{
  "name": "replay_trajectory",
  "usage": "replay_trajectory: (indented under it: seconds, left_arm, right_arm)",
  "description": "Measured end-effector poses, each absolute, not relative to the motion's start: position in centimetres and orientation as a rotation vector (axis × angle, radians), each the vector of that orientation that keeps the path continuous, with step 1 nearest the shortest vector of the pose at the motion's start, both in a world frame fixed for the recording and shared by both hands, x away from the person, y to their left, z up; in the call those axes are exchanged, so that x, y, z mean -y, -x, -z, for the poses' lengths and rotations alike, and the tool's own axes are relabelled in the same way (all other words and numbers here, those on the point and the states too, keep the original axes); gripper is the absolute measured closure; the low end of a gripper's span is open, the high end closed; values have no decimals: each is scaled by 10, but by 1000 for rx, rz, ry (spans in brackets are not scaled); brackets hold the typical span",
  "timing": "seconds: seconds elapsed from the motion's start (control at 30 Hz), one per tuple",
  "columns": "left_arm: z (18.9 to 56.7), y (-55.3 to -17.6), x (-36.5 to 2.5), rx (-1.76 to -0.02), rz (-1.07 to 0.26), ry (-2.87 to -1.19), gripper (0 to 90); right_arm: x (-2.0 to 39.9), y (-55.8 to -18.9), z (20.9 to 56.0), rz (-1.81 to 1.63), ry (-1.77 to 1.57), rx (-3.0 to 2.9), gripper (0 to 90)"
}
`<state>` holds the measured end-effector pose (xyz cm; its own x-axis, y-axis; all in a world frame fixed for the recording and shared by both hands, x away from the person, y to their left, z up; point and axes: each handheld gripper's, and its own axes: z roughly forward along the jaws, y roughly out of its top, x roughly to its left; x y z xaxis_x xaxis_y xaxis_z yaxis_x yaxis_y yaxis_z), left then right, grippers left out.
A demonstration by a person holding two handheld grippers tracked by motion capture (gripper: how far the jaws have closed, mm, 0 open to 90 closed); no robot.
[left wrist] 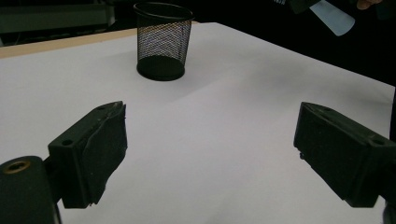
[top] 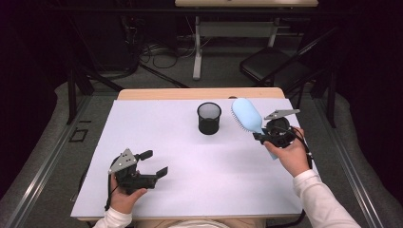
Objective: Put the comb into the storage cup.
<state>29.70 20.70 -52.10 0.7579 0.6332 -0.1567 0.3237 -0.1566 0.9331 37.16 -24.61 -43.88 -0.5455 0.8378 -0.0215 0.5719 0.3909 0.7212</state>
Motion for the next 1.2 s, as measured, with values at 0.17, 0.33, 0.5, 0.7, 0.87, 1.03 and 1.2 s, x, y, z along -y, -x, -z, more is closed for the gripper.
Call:
replay_trajectory:
  seconds: [0.17,0.33,0.5,0.7,0.87,1.03,1.2]
  left_arm:
    - [521,-297,-207,-752,-320,-1760,98]
    - [521,-297,-207,-747,-319,-1762,98]
    - [521,-297,-208,-753,-326,-1761,98]
    - [521,-298,-209,-761,-332,-1755,98]
    - [521,-299,-210,-772,-334,-1757,98]
    - [521,-299,-210,-771,-338,-1756,98]
    - [521,-299,-210,-771,-338,-1756,98]
  right_arm:
    - [239,-373,435,-974,-1191,-2260,697]
    - [231,-375,432,-995,-1159,-2262,697]
    - [222,-376,430,-1033,-1126,-2269,697]
    - [210,-378,427,-1075,-1072,-2269,697]
    - [202,-378,424,-1134,-1053,-2258,697]
    - [196,-378,417,-1189,-1034,-2236,697]
    - [191,-379,413,-1229,-1019,-2217,697]
